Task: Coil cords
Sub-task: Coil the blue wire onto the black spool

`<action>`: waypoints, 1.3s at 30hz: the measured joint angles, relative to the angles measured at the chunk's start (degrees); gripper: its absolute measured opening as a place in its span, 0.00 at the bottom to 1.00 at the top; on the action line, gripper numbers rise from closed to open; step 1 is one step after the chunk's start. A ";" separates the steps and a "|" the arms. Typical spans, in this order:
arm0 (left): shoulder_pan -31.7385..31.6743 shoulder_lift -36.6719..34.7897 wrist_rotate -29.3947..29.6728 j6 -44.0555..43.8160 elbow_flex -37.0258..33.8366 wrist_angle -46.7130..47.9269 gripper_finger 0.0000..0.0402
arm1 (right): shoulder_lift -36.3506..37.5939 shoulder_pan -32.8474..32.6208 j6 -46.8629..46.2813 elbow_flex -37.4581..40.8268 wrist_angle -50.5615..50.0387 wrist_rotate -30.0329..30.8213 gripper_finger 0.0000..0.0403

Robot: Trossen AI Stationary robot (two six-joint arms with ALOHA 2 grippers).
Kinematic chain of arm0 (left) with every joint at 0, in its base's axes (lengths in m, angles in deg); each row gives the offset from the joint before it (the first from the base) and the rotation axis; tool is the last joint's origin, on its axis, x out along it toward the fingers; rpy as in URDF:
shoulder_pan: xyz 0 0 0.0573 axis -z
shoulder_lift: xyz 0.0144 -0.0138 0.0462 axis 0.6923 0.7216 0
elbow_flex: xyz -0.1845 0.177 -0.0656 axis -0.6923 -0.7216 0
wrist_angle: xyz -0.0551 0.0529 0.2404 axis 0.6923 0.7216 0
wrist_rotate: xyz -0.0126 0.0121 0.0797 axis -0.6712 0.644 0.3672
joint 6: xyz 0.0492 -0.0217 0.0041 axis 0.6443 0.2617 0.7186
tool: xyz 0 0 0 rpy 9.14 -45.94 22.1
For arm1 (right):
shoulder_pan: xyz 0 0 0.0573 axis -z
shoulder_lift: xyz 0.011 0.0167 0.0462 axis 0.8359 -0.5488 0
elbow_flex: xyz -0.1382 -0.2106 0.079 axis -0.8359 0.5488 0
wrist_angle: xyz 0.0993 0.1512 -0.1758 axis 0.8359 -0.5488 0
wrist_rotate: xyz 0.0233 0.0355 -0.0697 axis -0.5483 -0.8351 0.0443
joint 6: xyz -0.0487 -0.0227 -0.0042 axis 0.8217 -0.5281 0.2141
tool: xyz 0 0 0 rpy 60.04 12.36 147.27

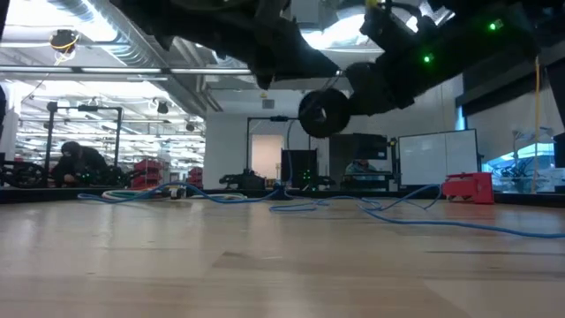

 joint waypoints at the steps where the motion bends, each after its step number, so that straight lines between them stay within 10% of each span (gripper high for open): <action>1: 0.00 0.38 -0.07 0.06 0.00 -0.02 0.00 | 0.01 0.01 1.57 0.00 1.81 0.30 0.01; 11: -0.70 0.84 0.74 2.20 0.06 0.29 0.00 | 4.51 -0.12 26.81 0.00 21.24 1.27 0.01; 39: -0.46 0.72 1.55 1.15 -0.02 7.06 0.01 | 9.92 -0.08 34.45 -6.01 19.44 -6.77 0.01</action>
